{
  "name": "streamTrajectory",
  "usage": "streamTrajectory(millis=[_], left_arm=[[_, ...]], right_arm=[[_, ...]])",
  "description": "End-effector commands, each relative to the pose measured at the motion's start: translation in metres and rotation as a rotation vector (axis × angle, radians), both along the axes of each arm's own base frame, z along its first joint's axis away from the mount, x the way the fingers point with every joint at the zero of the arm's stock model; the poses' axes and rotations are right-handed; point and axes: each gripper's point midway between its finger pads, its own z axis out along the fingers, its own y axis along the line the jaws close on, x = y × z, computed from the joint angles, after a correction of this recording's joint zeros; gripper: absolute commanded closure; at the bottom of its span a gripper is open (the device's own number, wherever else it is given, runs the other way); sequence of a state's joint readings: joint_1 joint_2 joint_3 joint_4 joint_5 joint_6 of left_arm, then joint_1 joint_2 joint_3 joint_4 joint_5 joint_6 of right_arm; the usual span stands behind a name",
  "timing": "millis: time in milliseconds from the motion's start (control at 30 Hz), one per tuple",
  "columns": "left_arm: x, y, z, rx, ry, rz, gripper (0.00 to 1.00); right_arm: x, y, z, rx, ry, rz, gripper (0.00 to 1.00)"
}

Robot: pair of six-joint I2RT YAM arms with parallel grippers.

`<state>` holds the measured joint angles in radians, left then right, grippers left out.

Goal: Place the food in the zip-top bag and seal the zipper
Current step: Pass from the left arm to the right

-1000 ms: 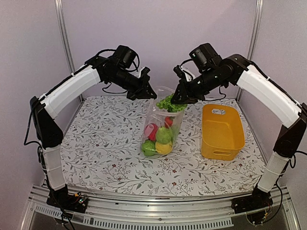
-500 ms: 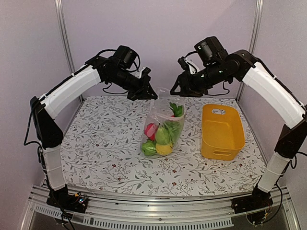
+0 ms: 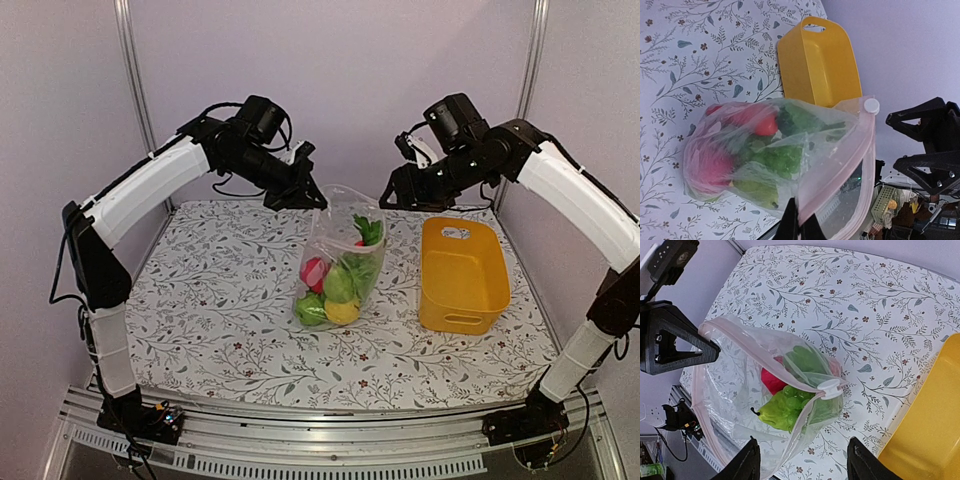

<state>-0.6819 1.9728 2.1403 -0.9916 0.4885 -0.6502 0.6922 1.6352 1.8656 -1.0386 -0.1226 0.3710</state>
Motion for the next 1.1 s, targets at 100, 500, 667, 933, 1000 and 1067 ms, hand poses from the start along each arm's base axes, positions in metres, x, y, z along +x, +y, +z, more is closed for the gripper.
streamTrajectory(millis=[100,500,667,933,1000,1067], left_arm=[[-0.015,0.009,0.029,0.002,-0.08,-0.025,0.98],[-0.074,-0.011,0.119,0.105,-0.694,-0.154,0.61],[-0.127,-0.035,0.11,0.087,-0.768,-0.292,0.61],[-0.149,-0.054,0.053,0.164,-0.699,-0.388,0.59],[-0.144,-0.055,0.041,0.207,-0.703,-0.378,0.53],[-0.139,-0.058,0.034,0.237,-0.713,-0.379,0.52]], right_arm=[[-0.002,0.022,-0.014,0.076,0.099,0.044,0.44],[-0.017,0.034,-0.02,0.191,0.246,0.043,1.0],[-0.021,0.034,0.0,0.279,0.263,0.025,1.0],[-0.032,0.029,0.02,0.404,0.302,-0.006,1.0],[-0.036,0.03,0.02,0.425,0.325,-0.001,1.0],[-0.038,0.032,0.021,0.44,0.335,0.006,1.0]])
